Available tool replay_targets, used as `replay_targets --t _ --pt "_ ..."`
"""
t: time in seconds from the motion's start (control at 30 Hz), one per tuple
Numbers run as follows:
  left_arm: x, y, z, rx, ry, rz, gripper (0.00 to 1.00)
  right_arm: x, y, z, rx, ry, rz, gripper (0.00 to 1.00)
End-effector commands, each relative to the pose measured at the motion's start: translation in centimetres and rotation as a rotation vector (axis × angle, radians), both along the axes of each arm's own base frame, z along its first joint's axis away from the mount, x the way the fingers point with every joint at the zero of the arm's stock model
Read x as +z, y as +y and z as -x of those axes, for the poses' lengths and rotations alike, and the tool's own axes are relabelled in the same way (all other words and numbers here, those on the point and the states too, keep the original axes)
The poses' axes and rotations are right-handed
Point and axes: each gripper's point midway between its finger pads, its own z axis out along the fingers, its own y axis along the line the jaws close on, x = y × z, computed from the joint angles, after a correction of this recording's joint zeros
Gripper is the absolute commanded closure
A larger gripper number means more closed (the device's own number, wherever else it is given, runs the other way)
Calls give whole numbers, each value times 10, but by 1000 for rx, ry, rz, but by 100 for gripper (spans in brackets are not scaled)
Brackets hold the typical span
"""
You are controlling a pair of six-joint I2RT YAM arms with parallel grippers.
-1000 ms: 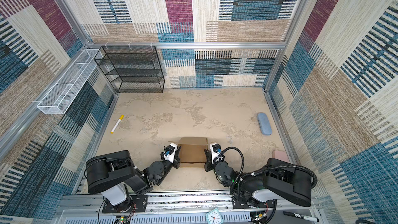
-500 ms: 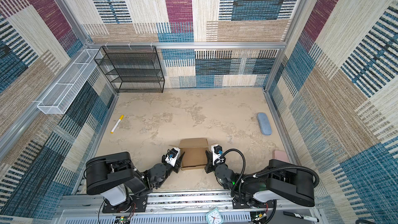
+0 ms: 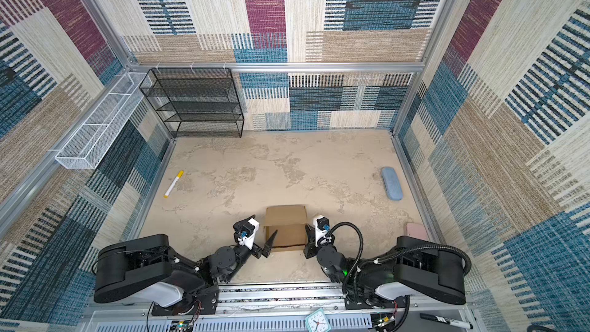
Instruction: Fold the paper box
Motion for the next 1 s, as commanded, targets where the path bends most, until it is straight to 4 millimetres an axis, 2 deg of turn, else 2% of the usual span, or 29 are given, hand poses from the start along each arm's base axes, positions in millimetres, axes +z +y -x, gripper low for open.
replay_targets --t 0.0,0.3,0.47,0.53,0.57,0.7,0.87,0.97 --pt "9 -4 6 -31 -12 31 1 -9 -1 1 -4 23 32 94" --pt "36 4 27 -84 -53 86 1 -11 -2 2 -12 29 35 93" --pt "53 5 37 -137 22 57 1 -11 -1 2 -14 31 39 89" --pt "64 18 36 -102 19 104 1 -10 0 3 -12 28 37 88" --pt "60 25 36 -86 37 91 1 -9 0 3 -13 26 38 87" --pt "65 41 38 -67 51 96 1 -8 -1 4 -16 23 37 84" --pt "79 53 33 -8 52 144 1 -4 -3 4 -23 20 28 80" --pt "90 53 28 32 66 145 1 -1 -8 5 -34 26 16 77"
